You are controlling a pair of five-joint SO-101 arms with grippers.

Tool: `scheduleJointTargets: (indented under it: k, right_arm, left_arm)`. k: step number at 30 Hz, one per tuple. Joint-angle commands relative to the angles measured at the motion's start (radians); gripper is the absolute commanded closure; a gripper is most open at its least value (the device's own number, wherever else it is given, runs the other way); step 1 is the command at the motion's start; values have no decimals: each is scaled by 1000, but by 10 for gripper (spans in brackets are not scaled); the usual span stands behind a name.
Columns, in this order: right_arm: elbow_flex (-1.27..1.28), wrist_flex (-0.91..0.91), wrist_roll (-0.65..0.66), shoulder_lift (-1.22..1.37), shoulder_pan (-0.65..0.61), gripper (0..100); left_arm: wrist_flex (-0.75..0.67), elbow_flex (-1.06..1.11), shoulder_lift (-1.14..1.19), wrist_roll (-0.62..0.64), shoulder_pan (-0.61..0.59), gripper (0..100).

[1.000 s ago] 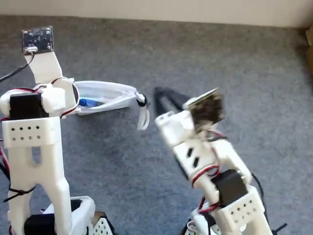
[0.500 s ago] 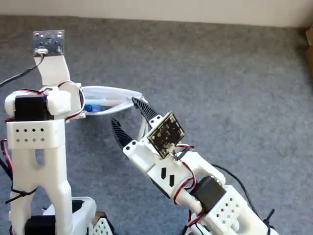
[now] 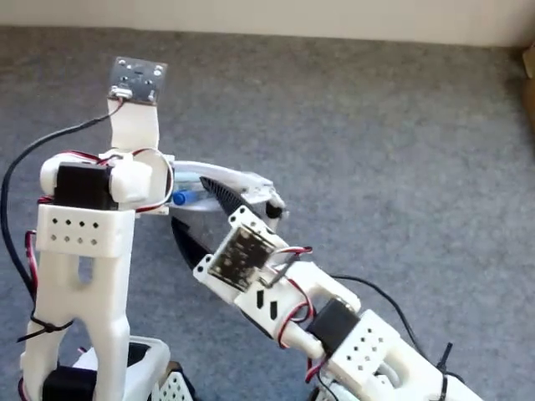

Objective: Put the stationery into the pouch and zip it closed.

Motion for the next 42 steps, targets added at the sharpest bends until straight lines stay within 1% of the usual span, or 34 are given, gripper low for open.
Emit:
scheduleJointTargets:
  k: [1,9,31,33,38,42]
  right_arm:
    - [-64,-35,14,31,16,778]
    - [-77,-35,14,31,53,779]
    - [-116,-36,14,31,48,781]
    - [-116,-36,14,31,50,823]
    - [-117,-36,11,30,54,987]
    - [-114,-36,5,12,65,993]
  left_arm:
    - [-2,-5,-18,-20,47,989]
    - [-3,21,-19,-20,48,989]
    - [-5,36,-18,-20,48,989]
    - [-5,36,-18,-20,48,989]
    - [-5,36,-18,-20,48,989]
    - [-5,36,-19,-20,41,989]
